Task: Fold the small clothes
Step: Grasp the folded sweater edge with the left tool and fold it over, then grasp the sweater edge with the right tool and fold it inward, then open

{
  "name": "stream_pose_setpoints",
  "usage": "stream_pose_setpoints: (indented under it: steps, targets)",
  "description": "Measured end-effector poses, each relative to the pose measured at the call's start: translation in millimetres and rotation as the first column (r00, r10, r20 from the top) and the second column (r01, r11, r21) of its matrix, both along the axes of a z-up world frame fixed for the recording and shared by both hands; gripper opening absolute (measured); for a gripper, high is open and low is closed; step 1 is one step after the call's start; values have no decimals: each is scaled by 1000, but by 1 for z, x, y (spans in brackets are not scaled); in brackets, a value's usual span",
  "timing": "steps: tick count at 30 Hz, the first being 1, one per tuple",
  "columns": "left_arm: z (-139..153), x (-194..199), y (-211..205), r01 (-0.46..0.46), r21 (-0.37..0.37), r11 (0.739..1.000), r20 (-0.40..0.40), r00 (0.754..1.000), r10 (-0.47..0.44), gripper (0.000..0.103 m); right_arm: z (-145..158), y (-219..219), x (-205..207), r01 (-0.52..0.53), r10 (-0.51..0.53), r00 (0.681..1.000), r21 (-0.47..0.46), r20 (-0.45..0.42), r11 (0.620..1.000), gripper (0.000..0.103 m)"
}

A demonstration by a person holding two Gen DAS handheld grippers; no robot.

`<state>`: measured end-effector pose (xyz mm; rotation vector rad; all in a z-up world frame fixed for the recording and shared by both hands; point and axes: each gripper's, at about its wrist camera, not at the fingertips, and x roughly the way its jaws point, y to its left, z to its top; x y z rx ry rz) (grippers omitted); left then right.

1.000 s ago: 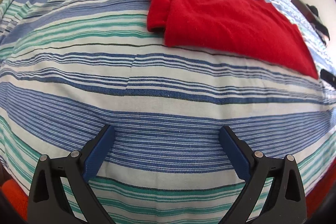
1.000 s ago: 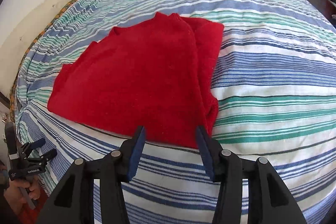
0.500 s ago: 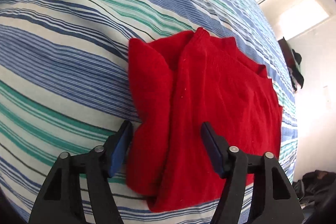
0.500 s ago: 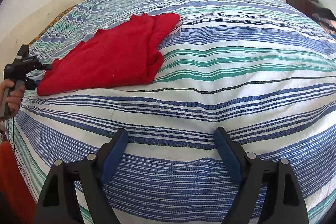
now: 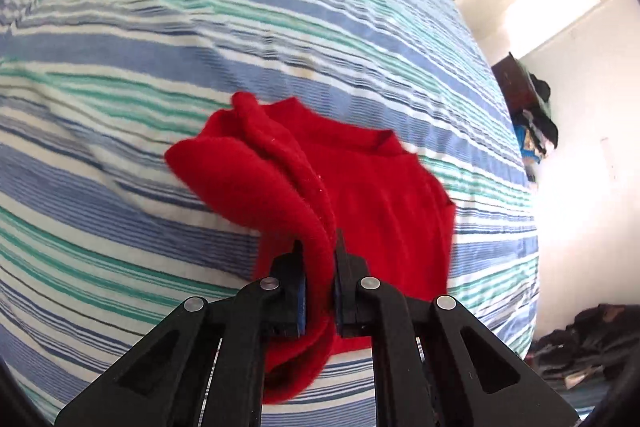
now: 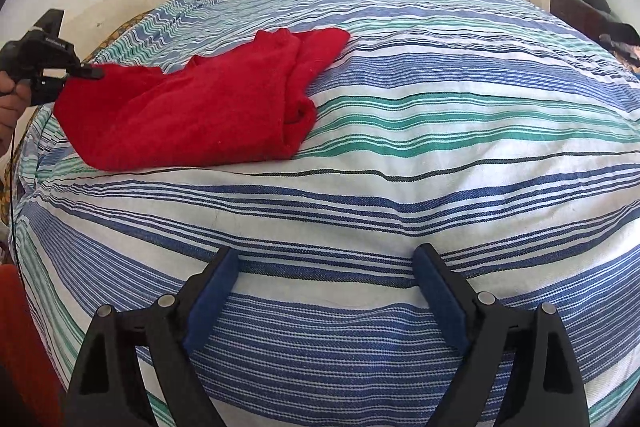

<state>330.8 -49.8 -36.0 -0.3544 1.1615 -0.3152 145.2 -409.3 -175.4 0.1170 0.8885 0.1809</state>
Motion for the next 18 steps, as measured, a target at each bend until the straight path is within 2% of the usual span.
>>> stream_pose_setpoints:
  steps: [2,4,7,9,10,11,12,13,14,16,18]
  targets:
    - [8,2,-44,72,11,997,17,997,-73,7,0,0,0,0,0,1000,3,1,1000,89]
    - [4,3,-91,135,55,989,29,990,-137,7,1,0,0,0,0,1000,6,2,1000,89]
    - [-26,4,-149,182,94,979,-3,983,-183,7,1,0,-1,0,0,1000,7,3,1000,89]
    - [-55,1,-182,191,157,969,-28,982,-189,10,1,0,-1,0,0,1000,6,3,1000,89]
    - [-70,0,-196,202,185,962,-44,979,-197,16,1,0,-2,0,0,1000,5,3,1000,89]
    - [-84,-3,-208,221,205,953,-68,975,-212,26,1,0,-2,0,0,1000,5,2,1000,89]
    - [-95,-7,-220,245,229,942,-85,969,-232,31,1,1,-2,0,0,1000,6,0,1000,89]
    - [-96,-13,-227,266,254,930,-74,964,-256,38,1,1,-1,1,-1,1000,6,-1,1000,89]
    - [-89,-19,-231,287,270,919,-51,957,-284,51,1,1,-1,1,-1,1000,8,-2,1000,89]
    - [-65,-33,-224,328,206,922,-6,943,-334,69,1,1,-1,0,0,1000,16,-1,1000,89]
    - [-30,-47,-195,324,119,938,73,940,-334,76,1,-1,-2,-2,2,1000,33,1,999,89]
